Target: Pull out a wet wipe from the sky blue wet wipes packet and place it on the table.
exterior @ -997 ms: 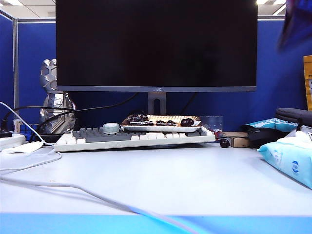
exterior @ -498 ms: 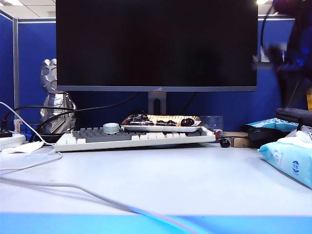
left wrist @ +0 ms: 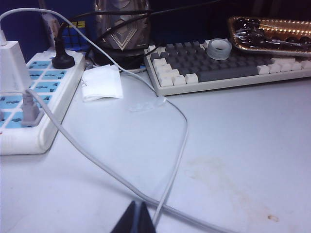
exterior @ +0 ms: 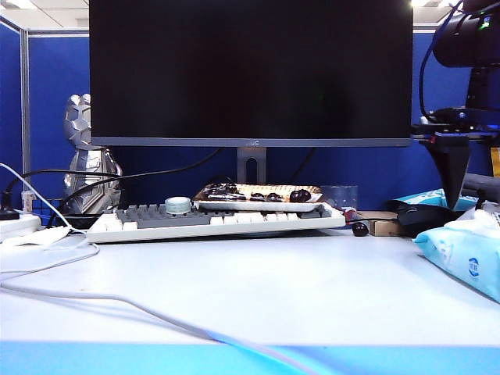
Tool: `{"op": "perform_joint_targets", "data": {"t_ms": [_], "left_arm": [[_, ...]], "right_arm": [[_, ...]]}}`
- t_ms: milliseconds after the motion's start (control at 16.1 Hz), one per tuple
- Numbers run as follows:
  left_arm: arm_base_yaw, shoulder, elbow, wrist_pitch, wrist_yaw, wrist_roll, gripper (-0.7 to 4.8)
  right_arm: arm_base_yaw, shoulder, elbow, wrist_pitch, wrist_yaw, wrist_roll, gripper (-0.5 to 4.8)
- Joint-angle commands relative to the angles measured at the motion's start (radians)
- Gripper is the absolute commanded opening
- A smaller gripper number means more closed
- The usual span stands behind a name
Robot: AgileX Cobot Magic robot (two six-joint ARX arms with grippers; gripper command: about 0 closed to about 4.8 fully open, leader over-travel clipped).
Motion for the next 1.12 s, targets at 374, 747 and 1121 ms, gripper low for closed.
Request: {"op": "perform_joint_targets", "data": {"t_ms": [374,747,1121], "left_arm": [[0.000,-0.003,0.000,-0.013,0.000,-0.003,-0.03],[0.000,-0.003,0.000,-0.013,0.000,-0.003,-0.03],[0.000,-0.003,0.000,-0.013,0.000,-0.003,-0.03]], "right_arm": [[0.001,-0.022,0.008,-0.134,-0.001,0.000,3.23],[0.002,-0.023,0.008,-0.041,0.001,-0.024,2.92],[0.002,-0.022,0.008,0.119,0.087,-0.104,2.92]]}}
